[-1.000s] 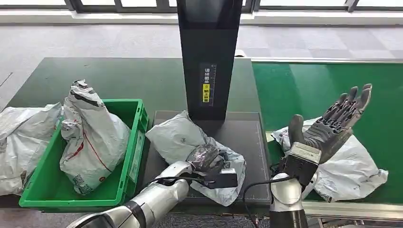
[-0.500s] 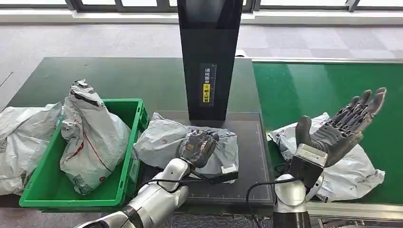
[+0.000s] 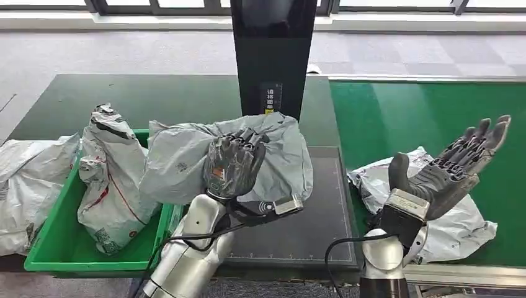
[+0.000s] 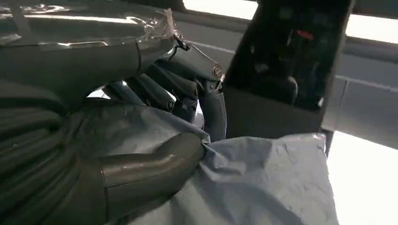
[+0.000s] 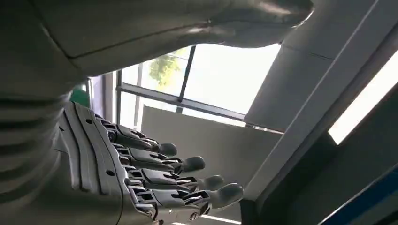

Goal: Moved the parcel from conveyor to table for the left to box.

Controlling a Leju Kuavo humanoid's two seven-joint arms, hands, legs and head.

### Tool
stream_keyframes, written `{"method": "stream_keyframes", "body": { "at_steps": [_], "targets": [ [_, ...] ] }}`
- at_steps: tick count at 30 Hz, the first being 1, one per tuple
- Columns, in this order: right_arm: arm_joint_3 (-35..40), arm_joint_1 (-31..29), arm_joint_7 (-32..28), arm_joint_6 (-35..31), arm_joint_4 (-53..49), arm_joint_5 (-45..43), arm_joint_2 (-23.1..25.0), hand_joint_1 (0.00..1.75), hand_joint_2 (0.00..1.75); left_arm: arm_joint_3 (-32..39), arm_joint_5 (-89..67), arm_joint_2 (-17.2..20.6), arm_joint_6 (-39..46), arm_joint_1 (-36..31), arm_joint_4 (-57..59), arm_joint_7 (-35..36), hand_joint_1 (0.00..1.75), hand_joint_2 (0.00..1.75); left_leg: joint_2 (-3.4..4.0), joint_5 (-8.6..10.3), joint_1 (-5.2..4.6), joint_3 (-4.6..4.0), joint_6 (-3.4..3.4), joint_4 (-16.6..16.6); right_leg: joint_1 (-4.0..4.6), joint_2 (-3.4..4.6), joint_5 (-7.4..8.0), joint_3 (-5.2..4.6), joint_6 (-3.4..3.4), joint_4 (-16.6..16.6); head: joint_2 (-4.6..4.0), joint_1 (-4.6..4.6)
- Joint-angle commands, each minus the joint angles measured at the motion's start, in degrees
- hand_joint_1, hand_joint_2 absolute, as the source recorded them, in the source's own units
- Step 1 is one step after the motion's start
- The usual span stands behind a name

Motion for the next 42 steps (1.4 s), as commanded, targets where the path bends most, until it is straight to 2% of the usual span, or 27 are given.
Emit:
{"method": "stream_keyframes", "body": {
  "at_steps": [1,4,6,11,15,16,17,18,20,21,22,26,29,30,35,42],
  "targets": [
    [-3.82,2.46,-0.02,0.06,-0.86,0.3,3.63,0.0,1.75,-1.93,-2.81,5.51,-0.13,1.79,-13.02,1.82,1.75,1.75,0.04,-0.02,0.01,0.08,-0.05,-0.06,0.01,0.01,-0.02,0.05,-0.02,-0.04,0.0,0.0],
    [-3.91,2.46,-0.02,0.06,-0.86,0.33,3.63,0.0,1.75,-2.29,-2.81,5.89,-0.13,1.79,-14.84,2.0,1.75,1.75,-0.01,0.0,0.03,0.15,-0.08,-0.14,0.03,-0.05,-0.01,0.14,-0.04,-0.12,0.0,-0.02],
    [-4.45,2.49,-0.02,0.06,-0.93,0.55,3.63,0.0,1.75,-1.09,-2.81,6.4,-0.13,2.46,-20.53,0.62,1.75,1.75,0.04,-0.01,0.04,0.14,-0.09,-0.13,0.04,-0.01,-0.01,0.12,-0.04,-0.11,0.0,-0.02],
    [-5.31,2.66,-0.02,0.06,-1.42,0.64,3.63,0.0,1.75,9.67,-2.81,-0.17,-0.13,6.43,-32.76,-7.44,1.75,1.75,0.13,-0.07,0.04,0.04,-0.06,-0.02,0.04,0.09,-0.03,0.0,-0.02,-0.03,0.0,-0.02],
    [-5.43,2.97,-0.02,0.06,-1.83,0.58,3.63,0.0,1.75,14.31,-2.42,0.43,-0.13,6.63,-31.84,-5.1,1.75,1.75,0.17,-0.05,0.0,0.16,-0.08,-0.13,0.0,0.13,-0.02,0.09,-0.04,-0.08,0.0,-0.02],
    [-5.4,3.06,-0.02,0.06,-1.91,0.56,3.63,0.0,1.75,14.7,-2.81,2.02,-0.13,4.91,-29.65,-2.17,1.75,1.75,0.09,-0.03,-0.01,0.09,-0.05,-0.07,-0.01,0.06,-0.02,0.04,-0.03,-0.02,0.0,-0.04],
    [-5.18,3.27,-0.02,0.06,-2.03,0.43,3.63,0.0,1.75,17.64,-2.65,1.82,-0.13,5.93,-30.04,-1.46,1.75,1.75,-0.03,0.05,0.03,0.09,-0.11,-0.09,0.03,-0.09,0.01,0.07,-0.07,-0.03,0.02,0.0],
    [-5.18,3.27,-0.02,0.06,-2.03,0.43,3.63,0.0,1.75,17.64,-2.65,1.82,-0.13,5.93,-30.04,-1.46,1.75,1.75,0.06,0.0,0.01,0.13,-0.08,-0.11,0.01,0.01,-0.03,0.05,-0.06,-0.05,0.02,-0.04],
    [-4.73,3.63,-0.02,0.06,-2.09,0.46,3.63,0.0,1.75,24.89,-0.01,2.21,-0.13,4.93,-26.9,-1.82,1.75,1.75,0.08,0.01,0.0,0.16,-0.07,-0.14,0.0,0.03,-0.02,0.09,-0.06,-0.07,0.0,-0.02],
    [-4.47,3.72,-0.02,0.06,-2.02,0.32,3.63,0.0,1.75,31.85,1.23,-0.3,-0.13,4.42,-25.3,-7.13,1.75,1.75,0.14,0.0,0.01,0.16,-0.07,-0.13,0.01,0.09,-0.01,0.07,-0.06,-0.06,0.0,-0.02],
    [-4.47,3.72,-0.02,0.06,-2.02,0.32,3.63,0.0,1.75,31.85,1.23,-0.3,-0.13,4.42,-25.3,-7.13,1.75,1.75,0.18,0.01,0.03,0.2,-0.1,-0.19,0.03,0.13,0.02,0.09,-0.08,-0.12,0.0,-0.02],
    [-4.16,3.97,-0.02,0.06,-2.01,0.35,3.63,0.0,1.75,41.98,7.61,-0.35,-0.13,3.05,-20.66,-11.89,1.75,1.75,0.14,0.05,0.03,0.2,-0.14,-0.18,0.03,0.08,0.0,0.1,-0.07,-0.1,0.02,-0.02],
    [-4.13,4.59,-0.02,0.06,-2.56,0.14,3.63,0.0,1.75,51.62,10.51,-0.35,-0.13,1.35,-16.73,-15.61,1.75,1.75,0.11,0.05,0.02,0.21,-0.13,-0.17,0.01,0.05,-0.03,0.11,-0.07,-0.08,0.02,-0.02],
    [-4.24,4.84,-0.02,0.06,-2.67,0.19,3.63,0.0,1.75,55.52,12.18,-0.35,-0.13,0.77,-15.48,-19.02,1.75,1.75,0.14,0.06,0.04,0.3,-0.16,-0.26,0.03,0.08,-0.02,0.18,-0.09,-0.16,0.0,0.0],
    [-4.34,5.06,-0.02,0.06,-2.78,0.04,3.52,0.0,1.75,58.02,12.4,-0.35,-0.13,0.12,-14.04,-20.22,1.75,1.75,0.06,0.04,0.07,0.24,-0.15,-0.22,0.06,0.01,-0.05,0.16,-0.08,-0.14,0.0,-0.02],
    [-4.4,4.83,-0.02,0.06,-2.77,-0.02,3.44,0.0,1.75,56.9,11.68,-0.35,-0.13,-0.57,-12.38,-19.72,1.75,1.75,0.0,0.05,0.06,0.07,-0.12,-0.11,0.05,-0.04,-0.05,0.02,-0.07,-0.06,0.0,0.0]
  ]
}}
